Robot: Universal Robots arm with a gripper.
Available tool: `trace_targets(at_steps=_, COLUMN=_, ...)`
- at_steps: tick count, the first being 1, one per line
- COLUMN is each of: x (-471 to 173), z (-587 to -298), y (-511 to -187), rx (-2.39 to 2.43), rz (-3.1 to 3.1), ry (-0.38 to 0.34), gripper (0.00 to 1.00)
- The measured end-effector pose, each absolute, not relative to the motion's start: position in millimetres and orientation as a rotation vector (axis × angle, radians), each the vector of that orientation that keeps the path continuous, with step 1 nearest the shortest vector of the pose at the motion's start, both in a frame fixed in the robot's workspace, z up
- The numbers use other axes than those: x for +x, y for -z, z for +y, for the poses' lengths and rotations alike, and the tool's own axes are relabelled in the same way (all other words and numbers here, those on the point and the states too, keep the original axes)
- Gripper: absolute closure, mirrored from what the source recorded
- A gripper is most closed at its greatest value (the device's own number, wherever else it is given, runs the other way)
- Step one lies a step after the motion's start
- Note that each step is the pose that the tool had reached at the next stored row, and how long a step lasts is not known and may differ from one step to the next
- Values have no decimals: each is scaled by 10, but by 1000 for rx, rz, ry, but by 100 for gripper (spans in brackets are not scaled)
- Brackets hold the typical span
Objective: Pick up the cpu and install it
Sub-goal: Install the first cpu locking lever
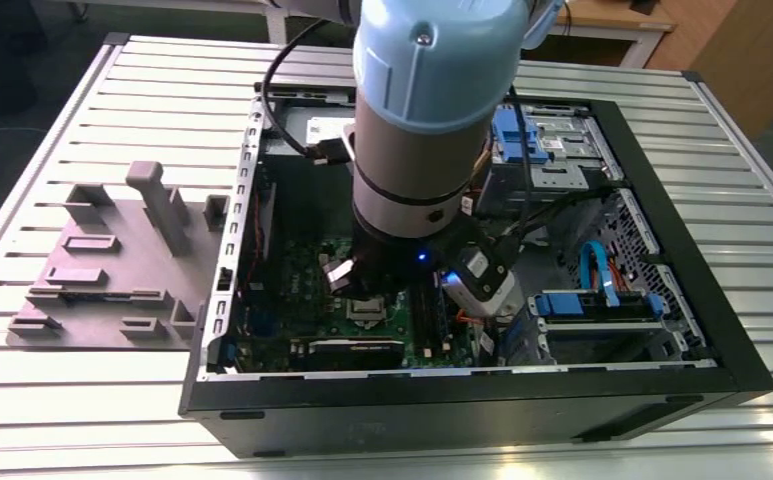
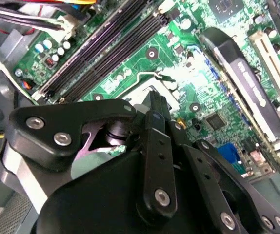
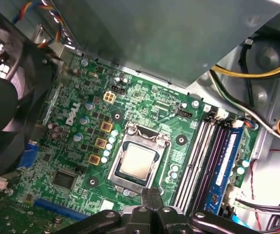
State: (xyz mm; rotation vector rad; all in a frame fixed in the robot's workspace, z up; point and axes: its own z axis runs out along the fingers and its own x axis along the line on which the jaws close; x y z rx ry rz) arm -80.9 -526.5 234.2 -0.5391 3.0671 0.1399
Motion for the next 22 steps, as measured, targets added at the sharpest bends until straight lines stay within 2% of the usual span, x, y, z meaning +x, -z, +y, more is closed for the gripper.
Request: trace_targets(at_steps=22, x=-906, z=-5312, y=-2047, rx=-443, rz=3088, ry=-118, gripper=90)
